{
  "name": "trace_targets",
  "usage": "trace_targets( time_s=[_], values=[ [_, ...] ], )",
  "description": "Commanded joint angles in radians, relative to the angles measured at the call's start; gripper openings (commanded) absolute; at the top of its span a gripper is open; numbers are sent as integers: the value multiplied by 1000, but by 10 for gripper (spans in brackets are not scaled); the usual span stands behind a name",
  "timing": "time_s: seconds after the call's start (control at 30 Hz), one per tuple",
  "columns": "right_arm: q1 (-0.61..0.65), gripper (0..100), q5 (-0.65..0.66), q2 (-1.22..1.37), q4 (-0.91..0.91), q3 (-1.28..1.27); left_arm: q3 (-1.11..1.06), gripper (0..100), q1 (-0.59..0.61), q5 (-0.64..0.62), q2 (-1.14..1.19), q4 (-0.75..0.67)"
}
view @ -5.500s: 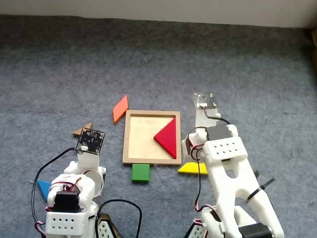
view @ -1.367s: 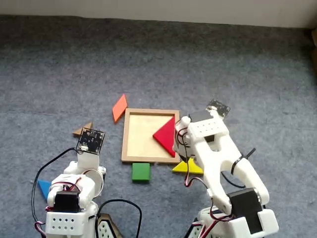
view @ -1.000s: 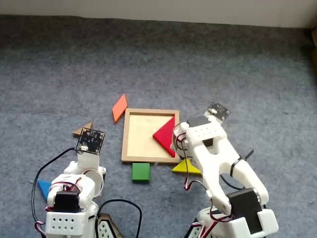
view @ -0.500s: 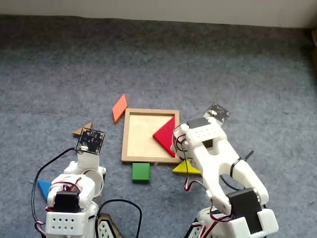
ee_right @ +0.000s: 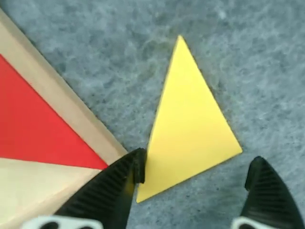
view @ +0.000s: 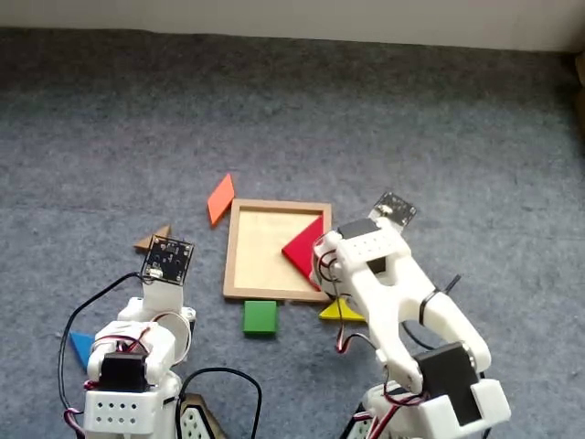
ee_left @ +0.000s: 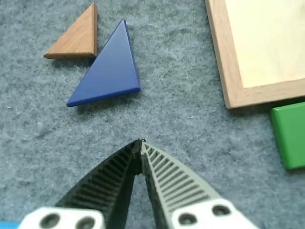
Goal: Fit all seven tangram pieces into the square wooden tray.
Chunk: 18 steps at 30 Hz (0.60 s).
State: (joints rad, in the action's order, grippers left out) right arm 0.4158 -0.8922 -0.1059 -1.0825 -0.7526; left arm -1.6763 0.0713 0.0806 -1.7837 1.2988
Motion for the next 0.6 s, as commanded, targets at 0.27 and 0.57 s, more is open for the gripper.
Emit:
trace_targets(
  time_s=[0.27, 0.57],
  values=[
    [8, 328, -6, 122, 4, 68, -19, 23, 10, -8, -33, 8],
    [-58, 328, 5, 120, 2, 70, -19, 23, 10, -8, -33, 8]
  ],
)
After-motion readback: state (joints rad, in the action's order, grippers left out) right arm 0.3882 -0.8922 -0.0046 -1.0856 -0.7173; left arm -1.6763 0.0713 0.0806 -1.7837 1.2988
